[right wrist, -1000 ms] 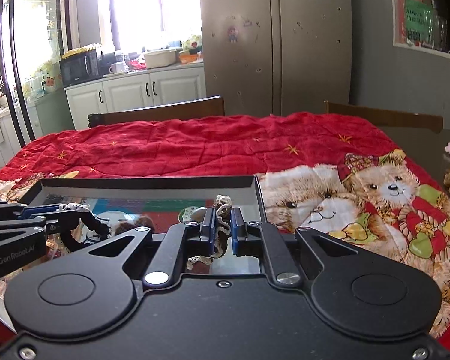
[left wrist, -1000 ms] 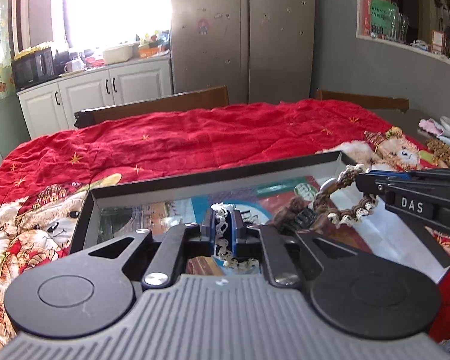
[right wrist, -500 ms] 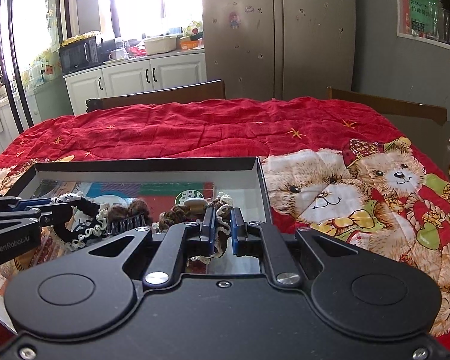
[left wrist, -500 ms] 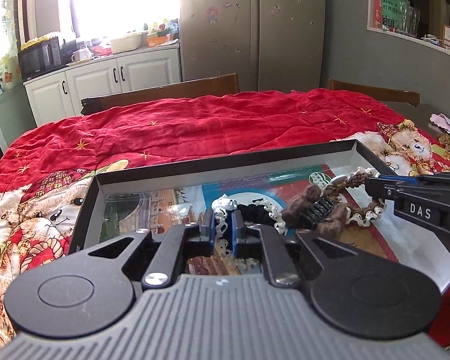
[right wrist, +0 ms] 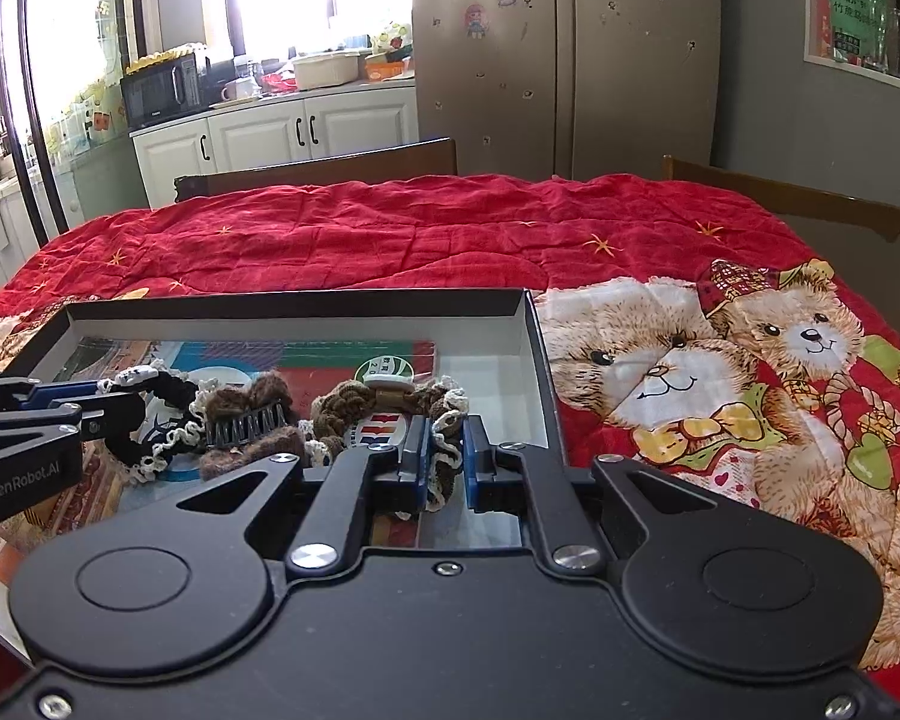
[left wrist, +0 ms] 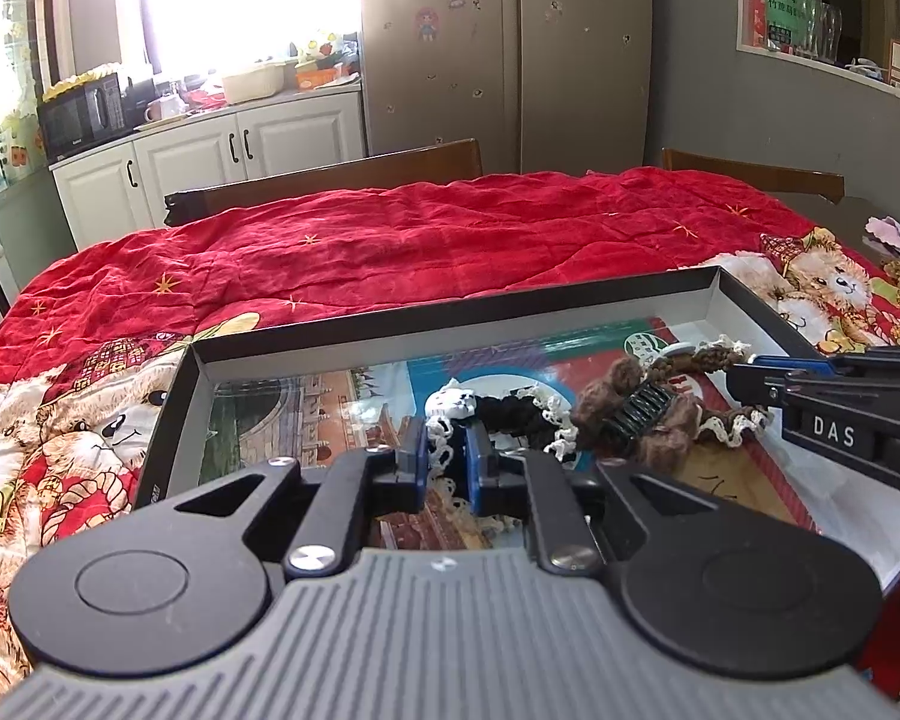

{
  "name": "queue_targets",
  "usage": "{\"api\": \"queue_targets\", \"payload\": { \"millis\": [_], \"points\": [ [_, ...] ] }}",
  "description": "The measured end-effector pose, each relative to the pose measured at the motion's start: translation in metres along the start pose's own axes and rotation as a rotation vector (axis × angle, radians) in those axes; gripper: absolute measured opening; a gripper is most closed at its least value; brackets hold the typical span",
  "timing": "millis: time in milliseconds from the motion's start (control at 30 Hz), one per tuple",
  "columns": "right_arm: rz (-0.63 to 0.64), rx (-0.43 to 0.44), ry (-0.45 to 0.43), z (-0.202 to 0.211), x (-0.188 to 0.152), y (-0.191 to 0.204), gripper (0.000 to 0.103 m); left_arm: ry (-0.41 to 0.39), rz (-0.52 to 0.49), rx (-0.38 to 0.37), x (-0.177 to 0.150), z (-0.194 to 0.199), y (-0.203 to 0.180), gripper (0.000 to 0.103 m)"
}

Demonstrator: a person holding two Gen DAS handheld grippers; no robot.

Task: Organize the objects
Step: 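Lower the scrunchies into the box and open both grippers to release them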

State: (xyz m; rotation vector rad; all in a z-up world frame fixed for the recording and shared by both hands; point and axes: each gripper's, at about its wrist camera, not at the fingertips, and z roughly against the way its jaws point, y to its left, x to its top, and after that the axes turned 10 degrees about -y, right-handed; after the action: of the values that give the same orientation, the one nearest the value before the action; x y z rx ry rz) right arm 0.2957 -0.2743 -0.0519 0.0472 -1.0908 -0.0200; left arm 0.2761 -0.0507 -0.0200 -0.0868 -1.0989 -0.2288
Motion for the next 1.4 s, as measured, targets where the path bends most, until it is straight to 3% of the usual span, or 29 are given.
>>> {"api": "queue_targets", "payload": {
  "millis": [33,267,433,1000,1400],
  "points": [
    [0.002,0.0,0.002,0.0,0.0,0.0,0.012,0.001,0.001,0.001,0.0,0.0,0.0,0.032],
    [0.021,-0.012,0.011,-0.002,0.0,0.003,0.018,-0.003,-0.005,0.008,0.0,0.002,-0.001,0.04],
    [0.011,-0.012,0.005,-0.001,0.0,0.001,0.027,-0.021,-0.001,0.022,0.001,0.005,0.001,0.059],
    [0.021,0.003,-0.013,0.012,0.006,-0.003,0.029,-0.058,-0.024,0.014,0.007,0.024,-0.003,0.069],
    [0.071,0.067,-0.072,0.057,0.016,0.008,0.033,-0.107,-0.043,0.008,0.018,0.059,-0.002,0.072]
  ]
}}
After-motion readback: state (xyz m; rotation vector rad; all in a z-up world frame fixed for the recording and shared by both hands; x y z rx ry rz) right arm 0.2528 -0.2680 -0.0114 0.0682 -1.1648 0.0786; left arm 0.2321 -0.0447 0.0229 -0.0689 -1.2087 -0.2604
